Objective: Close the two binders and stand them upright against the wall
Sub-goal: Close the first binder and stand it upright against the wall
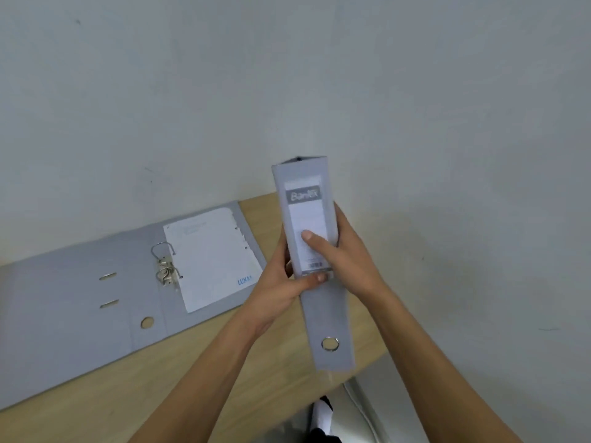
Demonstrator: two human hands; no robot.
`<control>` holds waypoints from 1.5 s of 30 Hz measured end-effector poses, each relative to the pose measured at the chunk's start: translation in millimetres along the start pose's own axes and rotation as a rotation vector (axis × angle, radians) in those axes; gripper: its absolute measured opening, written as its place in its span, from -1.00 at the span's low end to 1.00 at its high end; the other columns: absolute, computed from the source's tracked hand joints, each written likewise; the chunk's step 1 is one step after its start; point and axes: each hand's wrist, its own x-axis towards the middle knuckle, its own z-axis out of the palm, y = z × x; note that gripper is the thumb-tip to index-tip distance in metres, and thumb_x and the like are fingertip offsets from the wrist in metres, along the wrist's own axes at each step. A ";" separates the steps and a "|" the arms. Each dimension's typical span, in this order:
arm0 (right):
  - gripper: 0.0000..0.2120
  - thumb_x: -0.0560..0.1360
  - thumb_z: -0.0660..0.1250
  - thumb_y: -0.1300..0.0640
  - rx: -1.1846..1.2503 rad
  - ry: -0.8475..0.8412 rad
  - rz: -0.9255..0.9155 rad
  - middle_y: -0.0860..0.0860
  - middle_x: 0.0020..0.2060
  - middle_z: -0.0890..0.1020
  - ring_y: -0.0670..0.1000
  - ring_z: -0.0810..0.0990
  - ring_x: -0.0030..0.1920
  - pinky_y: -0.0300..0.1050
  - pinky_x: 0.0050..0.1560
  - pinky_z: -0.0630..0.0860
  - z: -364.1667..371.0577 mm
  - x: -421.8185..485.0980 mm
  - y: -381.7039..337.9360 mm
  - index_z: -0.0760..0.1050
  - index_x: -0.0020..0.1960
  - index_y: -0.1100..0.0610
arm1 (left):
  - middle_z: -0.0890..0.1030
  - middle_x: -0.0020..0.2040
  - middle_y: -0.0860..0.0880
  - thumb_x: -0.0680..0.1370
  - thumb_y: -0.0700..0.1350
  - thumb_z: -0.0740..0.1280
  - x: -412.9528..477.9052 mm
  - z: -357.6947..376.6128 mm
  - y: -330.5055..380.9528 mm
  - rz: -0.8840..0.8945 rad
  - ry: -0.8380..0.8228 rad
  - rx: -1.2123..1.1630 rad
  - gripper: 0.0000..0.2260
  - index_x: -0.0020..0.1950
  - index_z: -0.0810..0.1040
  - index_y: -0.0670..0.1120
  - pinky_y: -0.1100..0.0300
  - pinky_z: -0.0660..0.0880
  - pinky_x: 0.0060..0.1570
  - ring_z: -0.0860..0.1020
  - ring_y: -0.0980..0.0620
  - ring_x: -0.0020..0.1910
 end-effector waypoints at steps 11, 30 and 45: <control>-0.35 0.44 0.53 0.29 -0.066 -0.014 0.117 -0.14 0.20 0.67 -0.20 0.65 0.18 -0.31 0.04 0.58 -83.1 31.5 65.0 0.42 0.45 -0.01 | 0.41 0.52 0.06 0.47 -0.33 0.46 89.9 38.8 -31.1 -0.023 -0.019 0.392 -0.01 0.66 -0.12 0.10 0.49 0.51 0.00 0.52 0.16 0.33; -0.64 0.59 0.30 0.27 -0.070 0.201 0.279 0.00 0.23 0.53 -0.01 0.59 0.26 -0.41 -0.02 0.54 -111.6 103.7 119.9 0.30 0.32 0.06 | 0.18 0.63 0.05 0.48 -0.19 0.52 237.9 72.1 -49.3 -0.017 0.167 0.435 0.03 0.64 -0.20 0.14 -0.04 0.34 0.45 0.26 -0.10 0.58; -0.30 0.48 0.25 0.50 -0.114 0.106 0.246 0.02 0.44 0.46 0.04 0.47 0.43 -0.14 0.30 0.51 -127.1 132.7 134.4 0.25 0.50 0.00 | 0.12 0.66 0.06 0.51 -0.09 0.49 268.0 68.2 -45.6 -0.061 0.164 0.479 0.00 0.65 -0.22 0.16 -0.14 0.35 0.46 0.24 -0.12 0.59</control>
